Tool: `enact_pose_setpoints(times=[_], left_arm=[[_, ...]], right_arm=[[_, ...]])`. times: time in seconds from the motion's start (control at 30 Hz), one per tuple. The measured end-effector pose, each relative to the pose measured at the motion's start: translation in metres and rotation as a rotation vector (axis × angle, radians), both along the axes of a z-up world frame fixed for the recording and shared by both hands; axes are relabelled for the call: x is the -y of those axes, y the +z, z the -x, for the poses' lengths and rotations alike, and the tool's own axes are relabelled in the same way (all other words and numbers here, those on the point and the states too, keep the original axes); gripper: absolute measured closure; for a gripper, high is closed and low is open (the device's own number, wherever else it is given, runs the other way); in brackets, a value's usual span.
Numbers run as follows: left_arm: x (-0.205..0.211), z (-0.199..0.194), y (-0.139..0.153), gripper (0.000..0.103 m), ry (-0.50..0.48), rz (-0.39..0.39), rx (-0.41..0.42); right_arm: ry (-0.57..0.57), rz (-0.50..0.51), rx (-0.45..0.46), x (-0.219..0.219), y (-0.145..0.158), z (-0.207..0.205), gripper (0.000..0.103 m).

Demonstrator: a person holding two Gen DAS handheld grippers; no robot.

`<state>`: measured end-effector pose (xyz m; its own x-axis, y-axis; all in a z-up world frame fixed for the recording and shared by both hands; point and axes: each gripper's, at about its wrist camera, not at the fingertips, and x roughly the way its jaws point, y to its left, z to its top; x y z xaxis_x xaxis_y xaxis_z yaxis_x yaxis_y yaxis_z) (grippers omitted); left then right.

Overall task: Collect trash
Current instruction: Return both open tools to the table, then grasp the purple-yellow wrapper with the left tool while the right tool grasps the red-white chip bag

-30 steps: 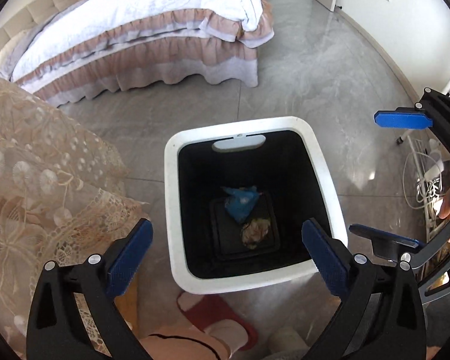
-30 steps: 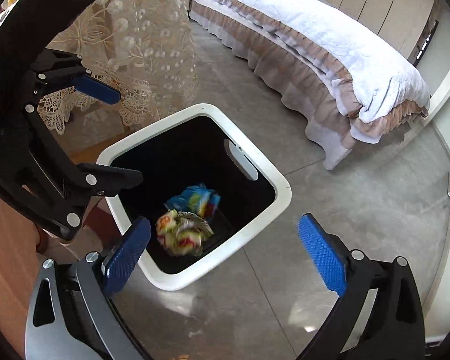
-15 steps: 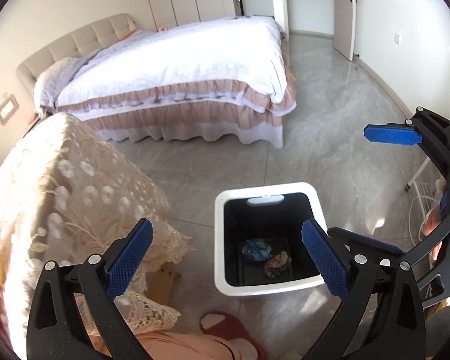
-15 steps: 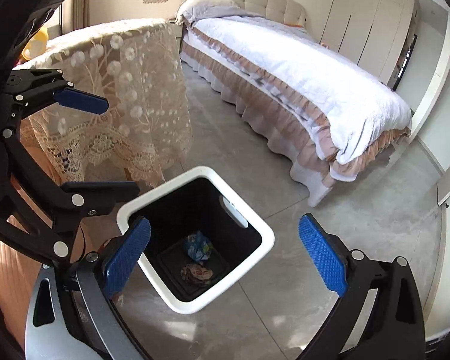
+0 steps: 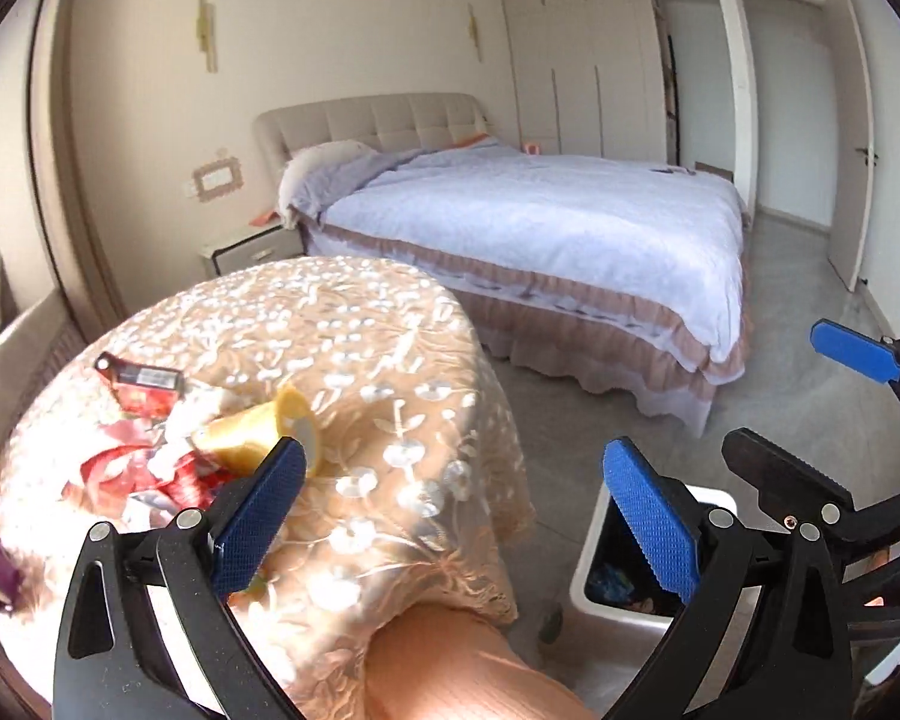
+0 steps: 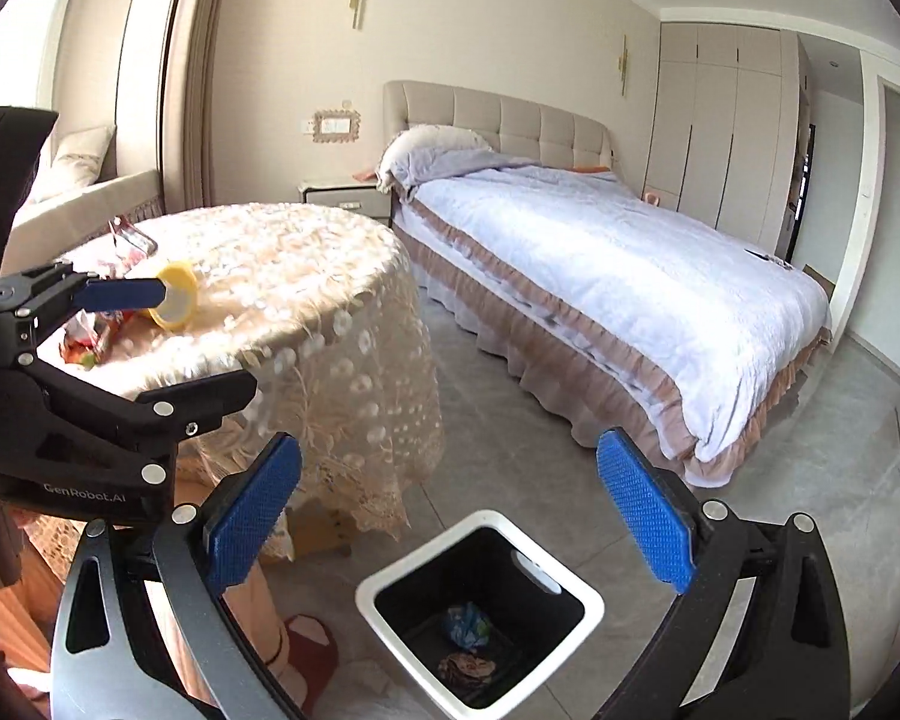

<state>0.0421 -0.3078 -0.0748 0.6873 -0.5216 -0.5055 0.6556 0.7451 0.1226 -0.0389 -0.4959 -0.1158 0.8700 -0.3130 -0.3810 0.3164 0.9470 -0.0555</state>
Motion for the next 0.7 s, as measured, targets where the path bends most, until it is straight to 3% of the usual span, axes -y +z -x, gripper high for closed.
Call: enact_pose_setpoints(times=[0.23, 0.43, 0.7], left_arm=[[-0.094, -0.020, 0.020, 0.005, 0.267, 0.039, 0.084], [-0.170, -0.037, 0.026, 0.005, 0.439, 0.074, 0.100], [-0.252, -0.065, 0.026, 0.005, 0.647, 0.066, 0.125]], right_arm=[[0.101, 0.038, 0.117, -0.069, 0.029, -0.036, 0.005], [0.271, 0.032, 0.131, -0.124, 0.041, -0.074, 0.005], [0.379, 0.080, 0.117, -0.194, 0.044, -0.110, 0.005]])
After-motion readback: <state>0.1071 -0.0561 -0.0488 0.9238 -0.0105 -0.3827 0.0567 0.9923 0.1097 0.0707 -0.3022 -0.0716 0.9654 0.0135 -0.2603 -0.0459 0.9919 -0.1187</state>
